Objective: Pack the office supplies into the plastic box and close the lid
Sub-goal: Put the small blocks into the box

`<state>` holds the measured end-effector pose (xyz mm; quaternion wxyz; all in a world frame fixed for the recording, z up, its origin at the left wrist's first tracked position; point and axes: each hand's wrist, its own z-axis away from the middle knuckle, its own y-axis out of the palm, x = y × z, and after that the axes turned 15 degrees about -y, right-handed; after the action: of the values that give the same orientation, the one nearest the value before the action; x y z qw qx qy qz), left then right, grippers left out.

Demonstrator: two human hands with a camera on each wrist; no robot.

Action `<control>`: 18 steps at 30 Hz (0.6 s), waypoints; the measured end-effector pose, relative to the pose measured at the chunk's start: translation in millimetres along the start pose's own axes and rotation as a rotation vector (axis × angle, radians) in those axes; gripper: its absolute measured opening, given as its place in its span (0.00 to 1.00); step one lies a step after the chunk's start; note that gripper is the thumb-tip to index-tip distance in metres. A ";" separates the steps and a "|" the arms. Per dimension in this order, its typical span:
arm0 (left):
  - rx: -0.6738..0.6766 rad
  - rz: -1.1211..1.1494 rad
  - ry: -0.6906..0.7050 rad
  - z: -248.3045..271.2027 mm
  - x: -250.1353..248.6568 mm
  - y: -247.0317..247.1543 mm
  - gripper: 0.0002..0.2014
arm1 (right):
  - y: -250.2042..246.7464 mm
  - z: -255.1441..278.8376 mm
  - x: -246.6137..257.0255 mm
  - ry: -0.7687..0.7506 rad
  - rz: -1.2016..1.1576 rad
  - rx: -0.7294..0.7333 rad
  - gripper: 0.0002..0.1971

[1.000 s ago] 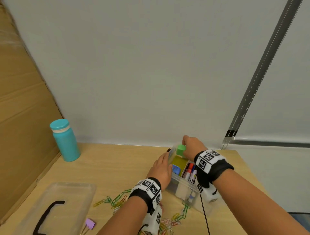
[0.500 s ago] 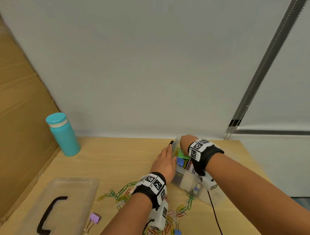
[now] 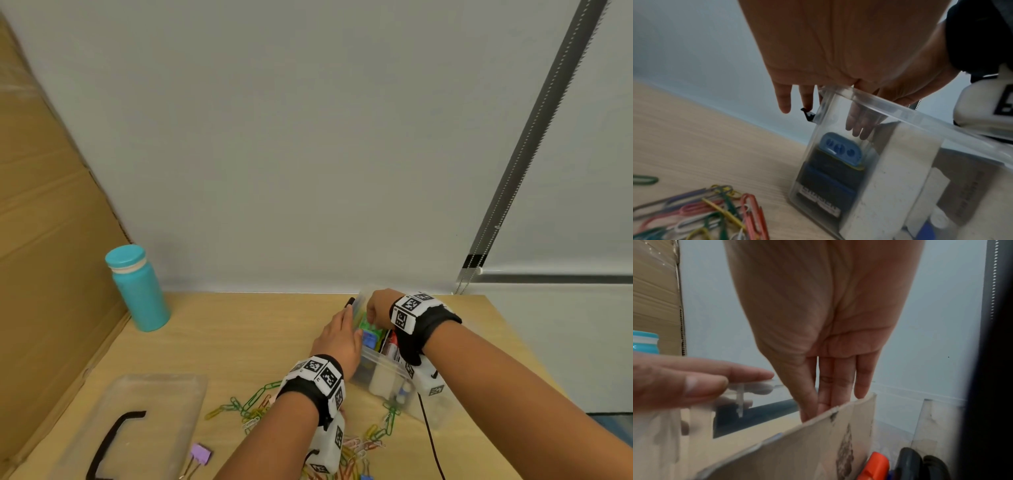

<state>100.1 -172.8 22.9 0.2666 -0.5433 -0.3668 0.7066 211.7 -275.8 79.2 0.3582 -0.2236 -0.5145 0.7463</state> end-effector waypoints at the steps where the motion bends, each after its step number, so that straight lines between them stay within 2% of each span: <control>1: 0.001 -0.003 -0.002 -0.3 0.1 0.4 0.27 | 0.6 1.2 0.8 -0.002 -0.002 0.001 0.12; 4: 0.038 -0.004 -0.014 -1.8 0.3 -1.3 0.28 | -3.1 10.9 3.6 -0.023 -0.028 0.008 0.14; 6: 0.105 0.021 -0.012 -1.3 2.4 -9.1 0.29 | -9.6 22.5 4.1 -0.041 -0.059 -0.043 0.16; 8: 0.123 0.069 0.013 6.1 9.9 -23.9 0.28 | -14.6 39.2 5.9 -0.071 -0.114 -0.146 0.17; 13: -0.014 0.169 0.076 53.7 60.5 -59.3 0.23 | -5.3 97.9 21.6 -0.170 -0.390 -0.395 0.14; 18: -0.072 0.139 0.017 106.7 124.6 -66.5 0.16 | 35.8 134.4 50.5 -0.268 -0.416 -0.782 0.10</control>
<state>-37.5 -61.4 20.3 0.2004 -0.5825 -0.3511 0.7052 73.9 -326.5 97.6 0.3194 -0.1357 -0.8331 0.4307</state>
